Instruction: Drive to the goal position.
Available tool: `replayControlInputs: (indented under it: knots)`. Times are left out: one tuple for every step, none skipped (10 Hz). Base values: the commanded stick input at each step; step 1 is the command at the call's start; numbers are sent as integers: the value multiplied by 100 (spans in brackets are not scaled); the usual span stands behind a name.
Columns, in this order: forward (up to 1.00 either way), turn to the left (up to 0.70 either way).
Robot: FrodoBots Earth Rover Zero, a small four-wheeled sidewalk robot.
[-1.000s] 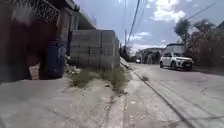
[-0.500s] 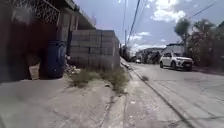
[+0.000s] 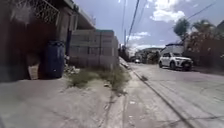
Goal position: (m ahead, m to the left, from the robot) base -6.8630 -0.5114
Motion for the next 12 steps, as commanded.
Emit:
replayControlInputs:
  knots:
    - [0,-70]
    - [0,-70]
    - [0,-70]
    - [0,-70]
    - [0,-70]
    - [0,-70]
    - [0,-70]
    - [0,-70]
    - [1,-70]
    - [4,-70]
    - [4,-70]
    - [4,-70]
